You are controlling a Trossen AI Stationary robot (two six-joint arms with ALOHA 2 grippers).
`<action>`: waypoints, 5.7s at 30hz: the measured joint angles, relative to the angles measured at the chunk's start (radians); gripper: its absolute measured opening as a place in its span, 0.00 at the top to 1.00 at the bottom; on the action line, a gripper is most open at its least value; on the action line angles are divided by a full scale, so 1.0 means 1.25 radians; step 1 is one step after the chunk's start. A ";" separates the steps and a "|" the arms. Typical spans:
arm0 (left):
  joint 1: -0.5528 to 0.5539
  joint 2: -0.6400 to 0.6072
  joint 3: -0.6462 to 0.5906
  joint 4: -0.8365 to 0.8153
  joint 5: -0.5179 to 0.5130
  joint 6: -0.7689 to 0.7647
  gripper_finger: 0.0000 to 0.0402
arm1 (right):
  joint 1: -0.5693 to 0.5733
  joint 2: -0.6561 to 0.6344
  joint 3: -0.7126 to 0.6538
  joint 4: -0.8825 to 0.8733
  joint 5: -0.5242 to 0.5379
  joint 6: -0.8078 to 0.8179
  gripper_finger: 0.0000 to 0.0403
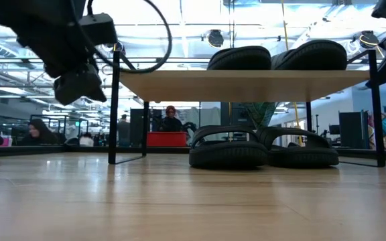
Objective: Pick and place slides into the shelf
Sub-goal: Adjust the shelf
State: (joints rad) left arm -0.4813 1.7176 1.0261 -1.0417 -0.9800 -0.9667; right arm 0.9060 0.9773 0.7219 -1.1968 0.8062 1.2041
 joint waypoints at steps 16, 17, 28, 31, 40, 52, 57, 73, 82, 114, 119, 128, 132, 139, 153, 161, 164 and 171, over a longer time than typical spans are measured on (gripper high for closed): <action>0.009 0.000 0.084 0.105 0.029 0.226 1.00 | -0.023 0.000 -0.001 0.005 -0.028 -0.016 1.00; 0.009 0.000 0.084 0.112 0.030 0.227 1.00 | -0.023 0.000 -0.001 0.006 -0.034 -0.014 1.00; 0.002 0.000 0.084 0.130 0.057 0.233 1.00 | -0.023 0.025 -0.001 0.058 -0.063 -0.028 1.00; -0.007 0.000 0.084 0.134 0.060 0.233 1.00 | -0.023 0.038 -0.001 0.070 -0.068 -0.030 1.00; -0.017 0.000 0.086 0.105 0.068 0.192 1.00 | -0.021 0.044 -0.001 0.054 -0.069 0.011 1.00; -0.084 -0.002 0.088 -0.105 0.043 -0.010 1.00 | 0.016 -0.002 0.006 0.018 -0.109 0.075 1.00; -0.133 -0.021 0.087 -0.107 0.043 -0.001 1.00 | 0.048 -0.028 0.006 0.013 -0.205 0.131 1.00; -0.291 -0.071 0.086 0.343 0.156 0.490 1.00 | 0.312 -0.030 0.024 0.252 -0.188 0.017 1.00; -0.193 -0.118 0.085 0.772 0.393 1.104 1.00 | 0.303 -0.047 0.025 0.899 -0.037 -0.878 1.00; 0.269 -0.763 -0.440 1.124 0.682 1.182 1.00 | 0.078 -0.625 0.201 0.532 0.154 -1.279 1.00; 0.322 -0.769 -0.466 1.131 0.743 1.134 1.00 | 0.078 -0.501 0.269 0.480 0.384 -1.314 1.00; 0.349 -0.789 -0.491 1.132 0.851 1.166 1.00 | 0.077 -0.507 0.428 -0.128 0.162 -0.745 1.00; 0.364 -0.788 -0.491 1.131 0.880 1.165 1.00 | 0.093 -0.527 0.358 -0.037 -0.165 -0.824 1.00; 0.375 -0.788 -0.491 1.131 0.901 1.154 1.00 | 0.095 -0.579 0.117 0.280 -0.402 -0.913 1.00; 0.355 -0.787 -0.491 1.081 1.192 1.165 1.00 | 0.093 -0.661 -0.276 0.757 -0.503 -1.014 1.00; 0.328 -0.755 -0.491 1.058 1.198 1.167 0.99 | 0.093 -0.658 -0.410 0.916 -0.541 -0.947 1.00; 0.318 -0.733 -0.491 1.049 1.221 1.150 1.00 | 0.094 -0.660 -0.422 0.921 -0.543 -0.918 1.00; 0.324 -0.618 -0.530 1.155 1.194 1.142 1.00 | 0.061 -0.663 -0.479 0.979 -0.417 -1.037 1.00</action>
State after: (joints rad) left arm -0.0765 0.9457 0.3637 0.4026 0.5122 0.4611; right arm 0.9819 0.1479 0.1232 0.0265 0.2845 -0.0919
